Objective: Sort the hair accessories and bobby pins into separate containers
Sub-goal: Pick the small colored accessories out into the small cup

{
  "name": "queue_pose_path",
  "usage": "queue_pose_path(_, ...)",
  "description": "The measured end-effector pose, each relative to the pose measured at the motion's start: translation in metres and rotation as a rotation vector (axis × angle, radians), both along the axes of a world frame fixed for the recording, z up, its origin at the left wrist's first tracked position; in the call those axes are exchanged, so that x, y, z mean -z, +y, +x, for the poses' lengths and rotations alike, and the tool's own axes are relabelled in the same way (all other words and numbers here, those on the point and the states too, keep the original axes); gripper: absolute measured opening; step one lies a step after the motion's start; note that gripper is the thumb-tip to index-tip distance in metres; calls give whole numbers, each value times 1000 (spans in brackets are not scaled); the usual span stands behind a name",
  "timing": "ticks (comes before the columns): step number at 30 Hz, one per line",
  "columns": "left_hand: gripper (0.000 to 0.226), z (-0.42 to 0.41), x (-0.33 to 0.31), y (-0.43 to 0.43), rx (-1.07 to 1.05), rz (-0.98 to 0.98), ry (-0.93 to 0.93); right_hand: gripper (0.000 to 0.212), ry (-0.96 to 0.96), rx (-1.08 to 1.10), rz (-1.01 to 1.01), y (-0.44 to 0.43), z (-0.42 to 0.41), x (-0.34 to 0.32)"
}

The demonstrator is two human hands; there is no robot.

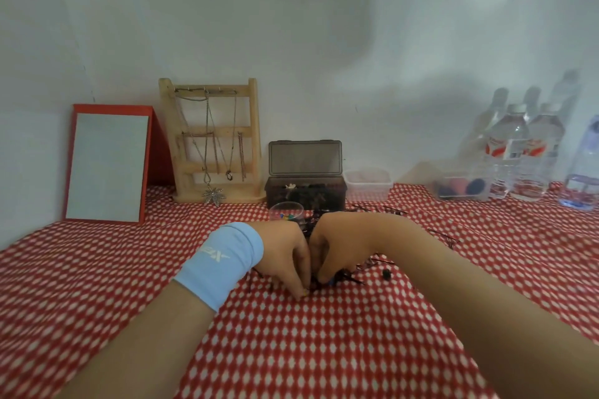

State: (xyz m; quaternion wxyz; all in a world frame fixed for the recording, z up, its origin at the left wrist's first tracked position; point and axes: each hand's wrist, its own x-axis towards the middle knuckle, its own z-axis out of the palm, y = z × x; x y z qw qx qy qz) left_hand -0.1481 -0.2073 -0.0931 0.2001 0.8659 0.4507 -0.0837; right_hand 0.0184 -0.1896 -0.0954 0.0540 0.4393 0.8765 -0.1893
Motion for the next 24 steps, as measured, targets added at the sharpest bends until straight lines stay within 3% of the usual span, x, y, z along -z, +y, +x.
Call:
queue_pose_path(5,12,-17,-14,2,-24,68,-125,13,115,71,91,8,3,-12)
queue_pose_path(12,6,-40,-3,44,-472,568,-556,4,328,266,335,47,-23,-17)
queue_pose_path(19,23,-39,26,70,-491,562,-585,20,324,319,336,70,-35,-6)
queue_pose_path(24,30,-32,28,68,-418,542,-612,13,290,316,339,60,-9,-6)
